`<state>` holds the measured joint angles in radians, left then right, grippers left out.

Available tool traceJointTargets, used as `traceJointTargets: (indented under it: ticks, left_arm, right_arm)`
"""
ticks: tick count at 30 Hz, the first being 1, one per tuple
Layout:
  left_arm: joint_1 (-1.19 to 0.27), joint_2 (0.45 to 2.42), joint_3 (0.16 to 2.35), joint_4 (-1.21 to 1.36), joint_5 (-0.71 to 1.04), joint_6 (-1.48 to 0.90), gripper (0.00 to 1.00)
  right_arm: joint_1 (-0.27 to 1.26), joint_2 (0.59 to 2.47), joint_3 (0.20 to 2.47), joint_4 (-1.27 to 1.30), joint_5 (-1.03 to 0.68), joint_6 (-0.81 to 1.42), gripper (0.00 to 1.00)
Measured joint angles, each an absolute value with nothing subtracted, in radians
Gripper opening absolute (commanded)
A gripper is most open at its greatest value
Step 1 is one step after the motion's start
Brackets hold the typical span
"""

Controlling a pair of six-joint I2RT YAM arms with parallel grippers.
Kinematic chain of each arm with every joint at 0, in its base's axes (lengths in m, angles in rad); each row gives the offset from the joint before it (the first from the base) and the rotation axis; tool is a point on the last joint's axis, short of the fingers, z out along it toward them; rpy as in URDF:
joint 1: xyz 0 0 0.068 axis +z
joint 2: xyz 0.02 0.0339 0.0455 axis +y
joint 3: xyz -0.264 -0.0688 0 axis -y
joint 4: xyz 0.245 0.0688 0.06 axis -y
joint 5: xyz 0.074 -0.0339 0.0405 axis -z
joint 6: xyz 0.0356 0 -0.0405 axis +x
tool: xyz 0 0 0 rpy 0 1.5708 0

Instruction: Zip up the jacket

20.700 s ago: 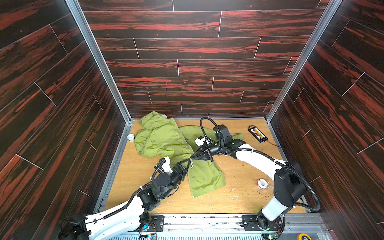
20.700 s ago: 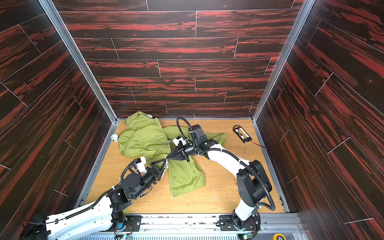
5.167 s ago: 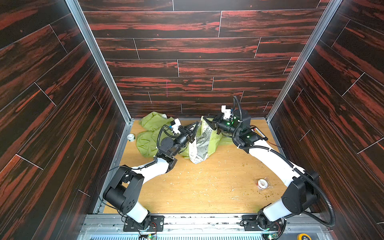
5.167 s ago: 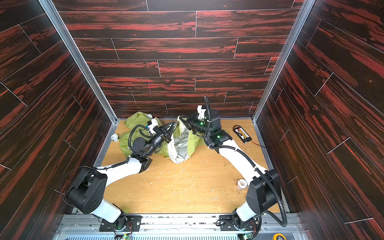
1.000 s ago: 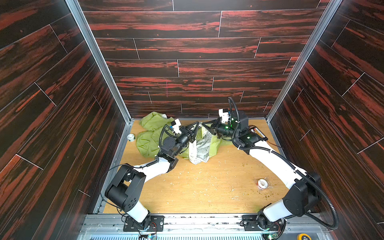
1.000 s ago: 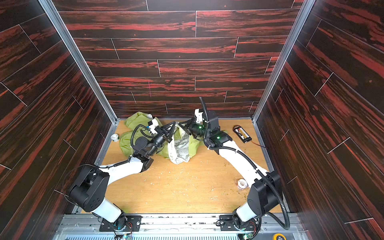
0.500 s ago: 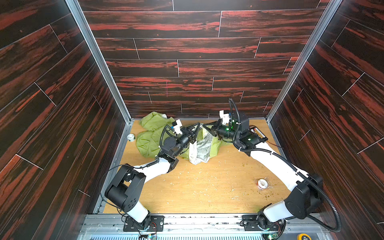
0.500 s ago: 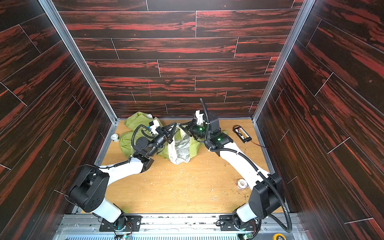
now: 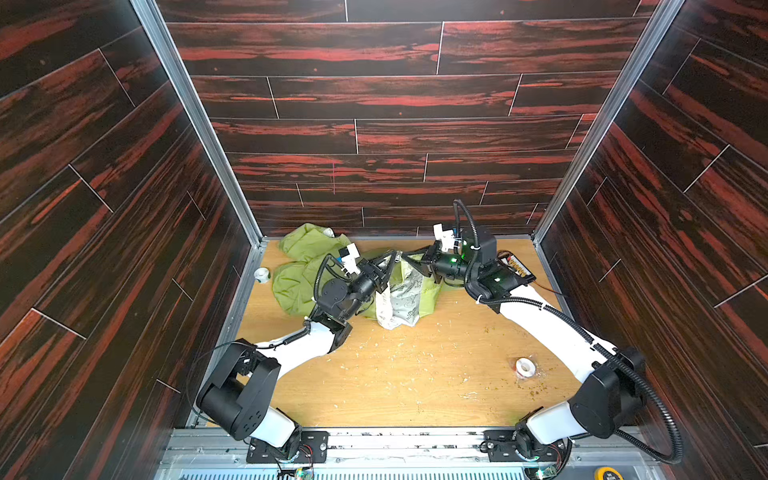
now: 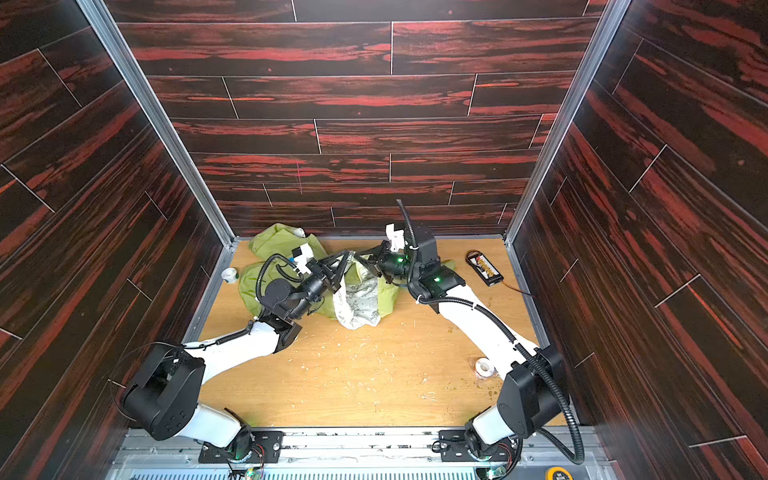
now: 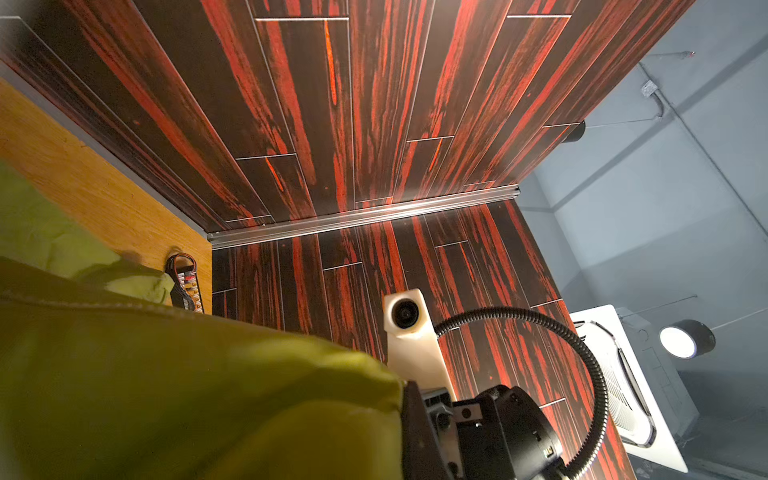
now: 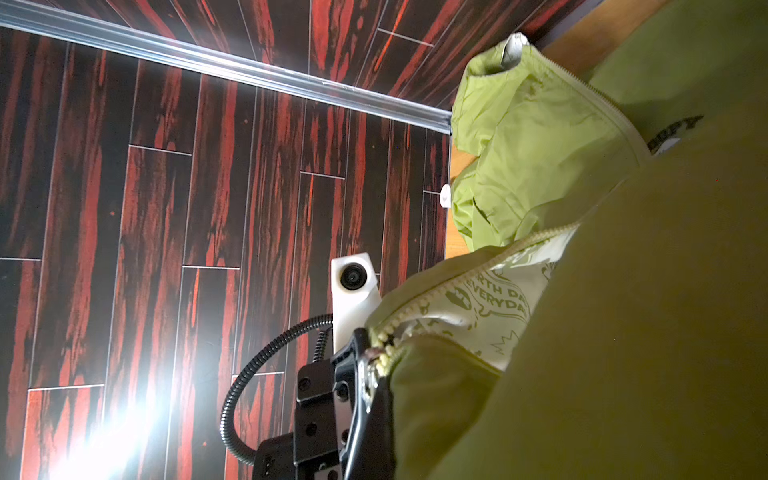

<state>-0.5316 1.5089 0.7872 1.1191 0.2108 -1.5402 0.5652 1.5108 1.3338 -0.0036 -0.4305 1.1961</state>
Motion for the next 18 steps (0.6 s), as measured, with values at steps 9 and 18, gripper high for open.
traceJointTargets:
  ticks: [9, 18]
  left_arm:
    - [-0.532, 1.497, 0.767, 1.098, 0.178, -1.520, 0.00]
    - [-0.524, 1.497, 0.767, 1.069, 0.140, -1.510, 0.00]
  right_arm:
    - [0.574, 1.511, 1.333, -0.082, -0.487, 1.174, 0.24]
    - [0.599, 1.446, 1.302, -0.344, -0.534, 1.024, 0.54]
